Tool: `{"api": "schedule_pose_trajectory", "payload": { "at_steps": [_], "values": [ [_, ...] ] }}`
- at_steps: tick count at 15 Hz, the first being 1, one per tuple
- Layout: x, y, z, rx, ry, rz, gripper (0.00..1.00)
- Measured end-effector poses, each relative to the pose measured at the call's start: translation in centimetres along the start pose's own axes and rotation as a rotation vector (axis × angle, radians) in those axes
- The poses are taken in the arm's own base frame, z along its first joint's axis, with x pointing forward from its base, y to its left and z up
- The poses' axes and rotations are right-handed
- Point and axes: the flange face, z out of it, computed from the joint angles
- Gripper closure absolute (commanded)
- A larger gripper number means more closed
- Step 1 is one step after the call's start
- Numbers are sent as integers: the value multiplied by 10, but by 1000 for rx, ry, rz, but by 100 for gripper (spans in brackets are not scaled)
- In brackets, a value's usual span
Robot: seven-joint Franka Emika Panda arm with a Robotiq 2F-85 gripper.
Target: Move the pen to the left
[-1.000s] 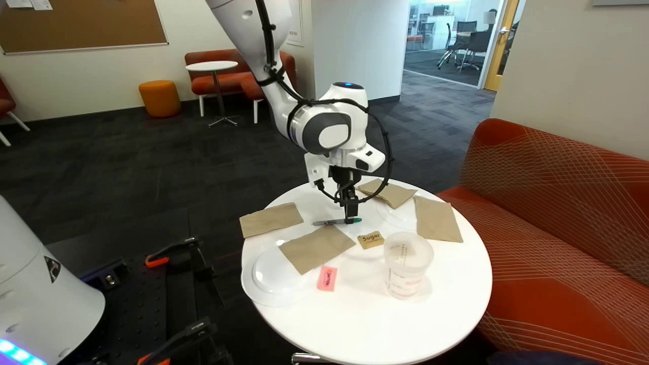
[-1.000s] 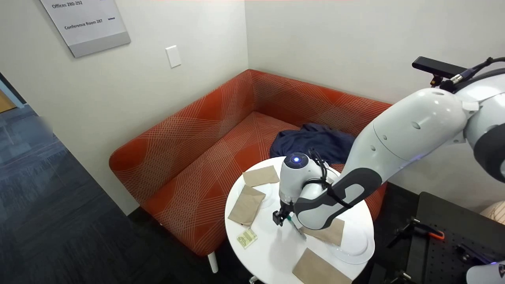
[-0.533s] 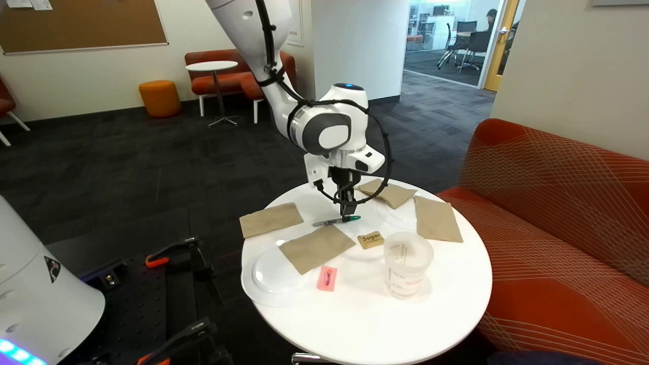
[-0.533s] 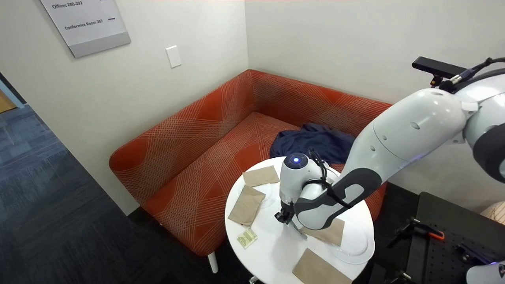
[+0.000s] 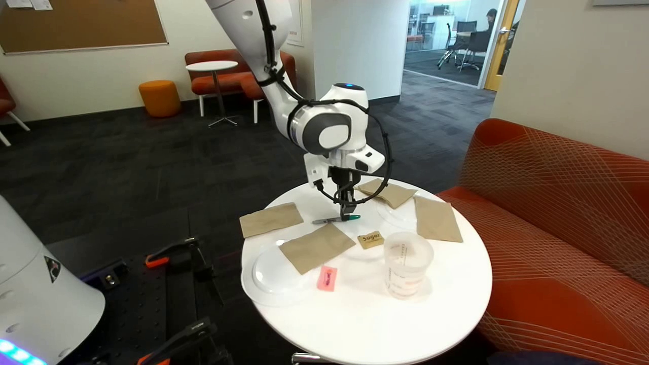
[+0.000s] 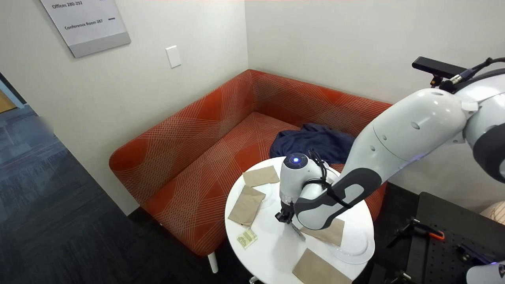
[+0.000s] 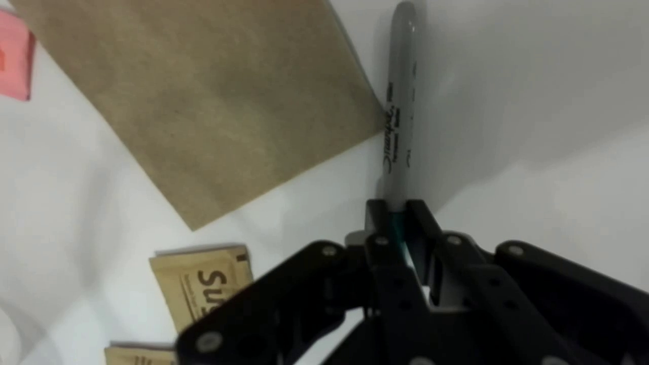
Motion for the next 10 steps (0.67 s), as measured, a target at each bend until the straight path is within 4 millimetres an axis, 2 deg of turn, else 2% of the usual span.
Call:
{"api": "schedule_pose_trajectory", "payload": {
  "at_steps": [5,10],
  "values": [
    [0,-12,-11,14,15,-82,97],
    [-3,-39,-31,43,44,-196,97]
  ]
}}
